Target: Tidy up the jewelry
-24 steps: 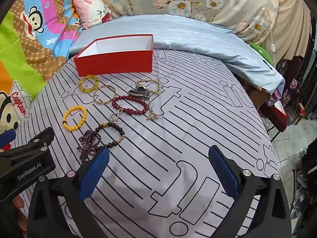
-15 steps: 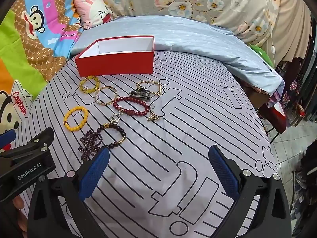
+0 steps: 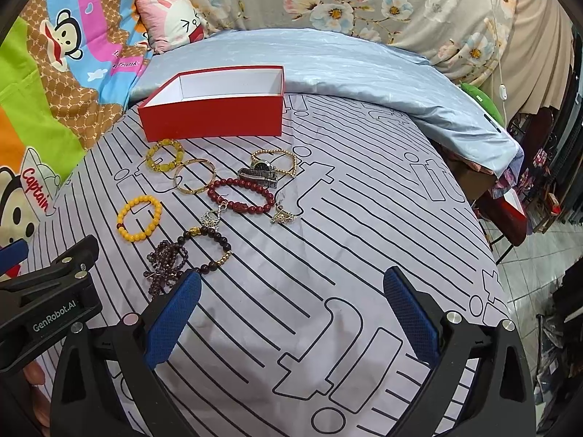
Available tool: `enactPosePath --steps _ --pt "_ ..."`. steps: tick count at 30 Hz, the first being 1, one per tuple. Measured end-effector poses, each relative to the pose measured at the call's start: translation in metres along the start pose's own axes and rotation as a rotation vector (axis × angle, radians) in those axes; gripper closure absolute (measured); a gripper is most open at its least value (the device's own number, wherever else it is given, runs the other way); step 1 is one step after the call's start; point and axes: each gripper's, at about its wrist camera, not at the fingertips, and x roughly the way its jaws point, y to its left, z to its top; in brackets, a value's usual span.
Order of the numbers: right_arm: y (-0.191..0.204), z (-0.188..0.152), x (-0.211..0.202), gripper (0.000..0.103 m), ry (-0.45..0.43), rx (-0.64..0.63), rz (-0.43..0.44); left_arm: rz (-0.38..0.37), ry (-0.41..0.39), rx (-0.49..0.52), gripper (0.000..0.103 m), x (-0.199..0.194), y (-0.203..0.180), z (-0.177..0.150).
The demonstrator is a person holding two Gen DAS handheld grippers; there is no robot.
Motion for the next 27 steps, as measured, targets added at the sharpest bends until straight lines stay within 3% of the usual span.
enactPosePath --steps 16,20,27 --pt "-0.0007 0.0016 -0.0027 0.007 0.01 0.006 0.009 -0.001 0.0 -0.001 0.007 0.0002 0.0 -0.0001" --pt "0.0011 0.0005 -0.0066 0.007 -0.044 -0.015 -0.026 0.0 0.001 0.0 0.007 0.0 0.0009 -0.0004" --pt "0.0006 0.0012 -0.0064 0.007 -0.04 -0.018 -0.03 0.001 0.0 0.0 0.007 -0.001 0.0015 -0.001"
